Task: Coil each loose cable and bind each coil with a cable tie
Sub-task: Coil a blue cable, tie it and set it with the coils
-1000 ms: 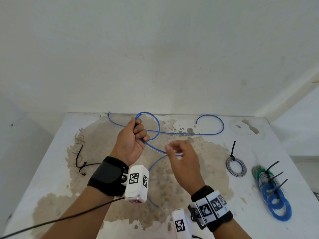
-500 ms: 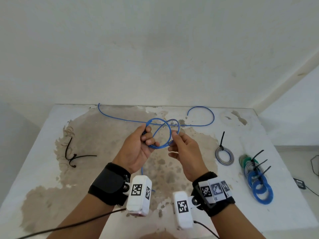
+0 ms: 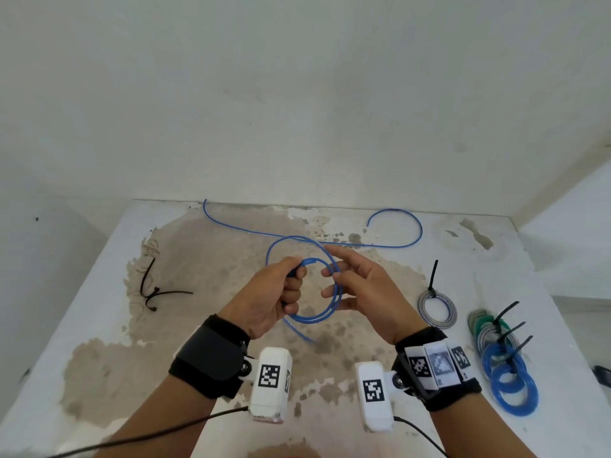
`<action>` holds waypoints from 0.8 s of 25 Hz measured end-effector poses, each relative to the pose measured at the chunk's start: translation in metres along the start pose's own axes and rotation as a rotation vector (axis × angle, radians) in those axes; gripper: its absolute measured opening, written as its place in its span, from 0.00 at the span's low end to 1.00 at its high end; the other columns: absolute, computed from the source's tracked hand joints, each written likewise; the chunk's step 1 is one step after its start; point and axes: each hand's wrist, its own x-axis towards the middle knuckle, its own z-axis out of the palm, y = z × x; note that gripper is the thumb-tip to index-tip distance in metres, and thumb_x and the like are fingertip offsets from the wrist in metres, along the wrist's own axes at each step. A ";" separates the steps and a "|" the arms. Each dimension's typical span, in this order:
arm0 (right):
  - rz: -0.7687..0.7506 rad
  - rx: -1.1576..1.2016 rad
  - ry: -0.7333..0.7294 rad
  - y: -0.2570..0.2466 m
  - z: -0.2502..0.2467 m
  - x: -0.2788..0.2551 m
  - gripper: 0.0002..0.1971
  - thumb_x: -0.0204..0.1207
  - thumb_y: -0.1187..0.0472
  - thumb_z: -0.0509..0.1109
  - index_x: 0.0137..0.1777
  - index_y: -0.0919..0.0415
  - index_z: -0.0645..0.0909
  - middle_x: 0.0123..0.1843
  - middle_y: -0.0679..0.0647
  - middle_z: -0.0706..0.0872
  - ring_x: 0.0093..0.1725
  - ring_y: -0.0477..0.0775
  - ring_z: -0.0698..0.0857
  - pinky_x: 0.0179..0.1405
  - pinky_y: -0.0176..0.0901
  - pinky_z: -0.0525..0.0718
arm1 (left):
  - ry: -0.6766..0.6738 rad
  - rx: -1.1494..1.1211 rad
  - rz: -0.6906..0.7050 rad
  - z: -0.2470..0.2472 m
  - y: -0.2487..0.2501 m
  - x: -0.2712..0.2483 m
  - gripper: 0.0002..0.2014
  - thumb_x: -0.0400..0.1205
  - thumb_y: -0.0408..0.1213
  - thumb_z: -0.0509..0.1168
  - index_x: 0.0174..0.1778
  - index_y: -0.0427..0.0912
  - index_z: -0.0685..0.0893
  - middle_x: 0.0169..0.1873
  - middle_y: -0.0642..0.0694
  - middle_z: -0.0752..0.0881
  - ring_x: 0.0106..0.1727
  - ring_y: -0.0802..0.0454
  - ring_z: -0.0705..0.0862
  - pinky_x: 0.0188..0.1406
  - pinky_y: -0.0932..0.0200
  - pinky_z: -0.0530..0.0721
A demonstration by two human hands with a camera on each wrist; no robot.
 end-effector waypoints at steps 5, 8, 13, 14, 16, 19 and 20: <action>-0.001 -0.024 -0.131 0.009 -0.022 -0.005 0.20 0.88 0.70 0.61 0.70 0.47 0.83 0.51 0.50 0.91 0.46 0.55 0.92 0.48 0.49 0.90 | 0.033 0.075 -0.011 0.018 -0.001 -0.003 0.22 0.89 0.54 0.54 0.33 0.45 0.74 0.24 0.54 0.58 0.23 0.56 0.55 0.26 0.58 0.58; 0.025 -0.053 -0.195 0.009 -0.028 -0.009 0.20 0.88 0.70 0.60 0.69 0.47 0.83 0.49 0.51 0.90 0.46 0.57 0.92 0.51 0.50 0.89 | 0.100 0.175 -0.004 0.026 -0.006 -0.002 0.25 0.87 0.61 0.55 0.31 0.45 0.73 0.24 0.52 0.58 0.24 0.54 0.56 0.26 0.57 0.59; -0.123 -0.296 -0.053 0.010 -0.022 -0.002 0.08 0.89 0.54 0.64 0.56 0.54 0.84 0.41 0.50 0.90 0.35 0.52 0.89 0.41 0.43 0.87 | 0.120 0.277 0.058 0.042 -0.013 0.011 0.22 0.89 0.53 0.54 0.31 0.45 0.72 0.21 0.53 0.62 0.23 0.54 0.59 0.24 0.58 0.64; -0.153 -0.332 -0.018 0.012 -0.020 -0.001 0.09 0.89 0.52 0.65 0.53 0.54 0.84 0.40 0.51 0.91 0.35 0.51 0.90 0.40 0.44 0.88 | 0.121 0.298 0.068 0.043 -0.013 0.012 0.22 0.89 0.53 0.53 0.31 0.45 0.72 0.21 0.53 0.63 0.22 0.55 0.60 0.24 0.58 0.65; -0.163 -0.353 0.002 0.010 -0.024 0.004 0.09 0.88 0.51 0.66 0.50 0.54 0.83 0.40 0.52 0.92 0.38 0.51 0.92 0.41 0.46 0.89 | 0.118 0.320 0.093 0.045 -0.010 0.015 0.23 0.90 0.53 0.53 0.31 0.46 0.72 0.20 0.53 0.64 0.22 0.55 0.61 0.25 0.58 0.65; -0.114 -0.396 -0.073 0.001 -0.032 0.010 0.12 0.87 0.49 0.66 0.48 0.53 0.86 0.42 0.51 0.94 0.42 0.49 0.94 0.47 0.43 0.89 | 0.132 0.343 0.129 0.043 -0.003 0.017 0.23 0.89 0.52 0.54 0.29 0.46 0.73 0.20 0.53 0.64 0.22 0.55 0.61 0.27 0.57 0.66; -0.121 -0.435 -0.090 -0.002 -0.034 0.012 0.13 0.87 0.48 0.67 0.47 0.53 0.87 0.41 0.50 0.94 0.42 0.47 0.93 0.47 0.40 0.87 | 0.130 0.345 0.131 0.042 -0.002 0.021 0.23 0.89 0.52 0.55 0.29 0.46 0.73 0.20 0.53 0.64 0.22 0.54 0.62 0.27 0.57 0.66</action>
